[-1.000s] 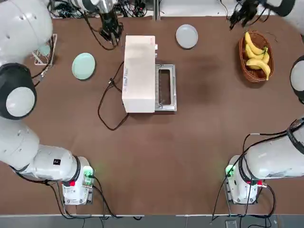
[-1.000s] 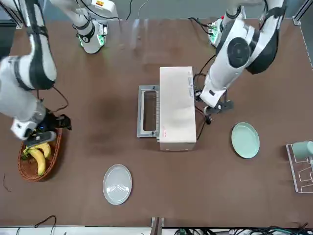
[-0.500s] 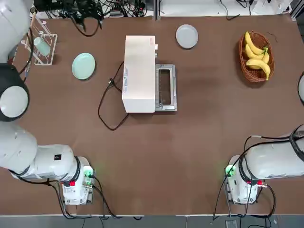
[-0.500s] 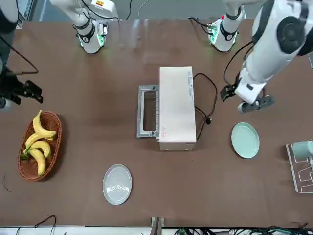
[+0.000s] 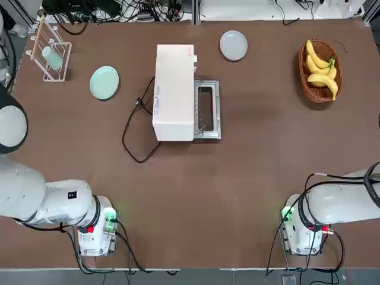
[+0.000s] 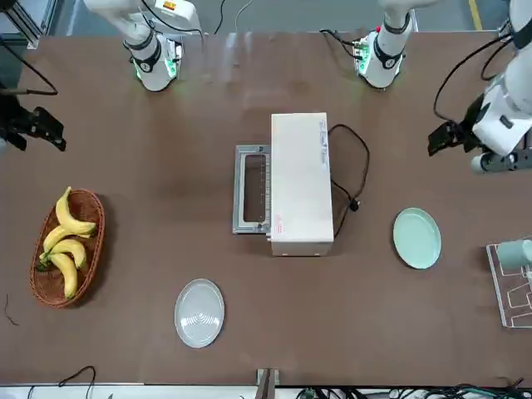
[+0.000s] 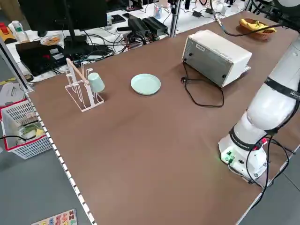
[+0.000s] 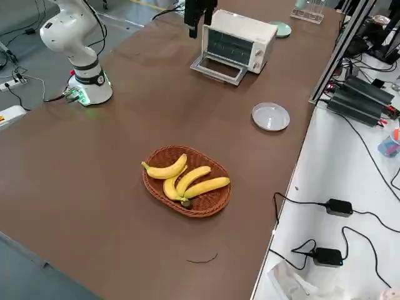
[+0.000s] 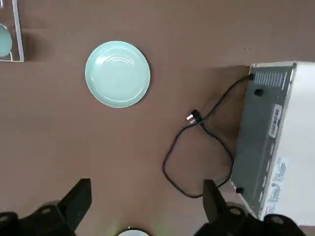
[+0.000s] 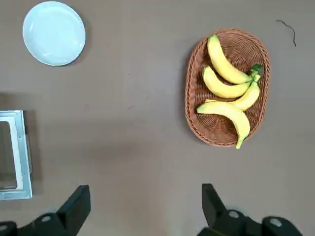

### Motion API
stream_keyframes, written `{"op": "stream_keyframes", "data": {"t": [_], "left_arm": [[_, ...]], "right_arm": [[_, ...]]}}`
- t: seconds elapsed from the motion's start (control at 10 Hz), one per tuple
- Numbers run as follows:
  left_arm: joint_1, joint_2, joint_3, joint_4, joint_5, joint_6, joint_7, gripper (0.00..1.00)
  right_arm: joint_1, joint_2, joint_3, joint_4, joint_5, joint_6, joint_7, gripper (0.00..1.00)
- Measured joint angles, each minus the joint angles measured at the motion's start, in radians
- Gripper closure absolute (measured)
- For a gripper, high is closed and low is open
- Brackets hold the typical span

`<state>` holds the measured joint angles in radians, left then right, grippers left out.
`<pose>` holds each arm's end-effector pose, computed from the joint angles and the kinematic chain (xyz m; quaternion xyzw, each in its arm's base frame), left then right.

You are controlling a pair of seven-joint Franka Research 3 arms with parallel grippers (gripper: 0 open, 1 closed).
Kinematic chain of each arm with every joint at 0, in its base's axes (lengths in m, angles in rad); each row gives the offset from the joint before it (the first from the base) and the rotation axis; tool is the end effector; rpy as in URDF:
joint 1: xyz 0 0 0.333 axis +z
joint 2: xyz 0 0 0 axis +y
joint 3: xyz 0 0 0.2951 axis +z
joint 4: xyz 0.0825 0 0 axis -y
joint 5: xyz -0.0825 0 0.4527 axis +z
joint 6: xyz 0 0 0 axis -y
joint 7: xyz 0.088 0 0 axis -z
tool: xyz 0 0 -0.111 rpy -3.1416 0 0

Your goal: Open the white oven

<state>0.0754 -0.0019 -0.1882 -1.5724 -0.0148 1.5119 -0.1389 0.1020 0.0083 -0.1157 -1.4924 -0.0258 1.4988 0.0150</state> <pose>0.6119 -0.0711 0.5949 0.9995 0.0128 -0.0300 0.0035 0.6184 -0.0112 0.6303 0.9998 -0.0153 -0.0009 0.0134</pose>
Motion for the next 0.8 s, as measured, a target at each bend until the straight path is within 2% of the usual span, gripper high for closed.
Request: {"op": "stream_keyframes", "data": {"t": [0.3,0.8], "left_arm": [[-0.026,-0.076,0.042,0.027,0.000,-0.009,0.120,0.00],[-0.027,-0.070,0.043,0.037,0.000,-0.016,0.133,0.00]], "right_arm": [[0.009,-0.001,-0.013,-0.028,0.019,0.018,-0.008,0.00],[0.035,-0.003,-0.013,-0.039,0.021,0.038,-0.007,0.00]]}}
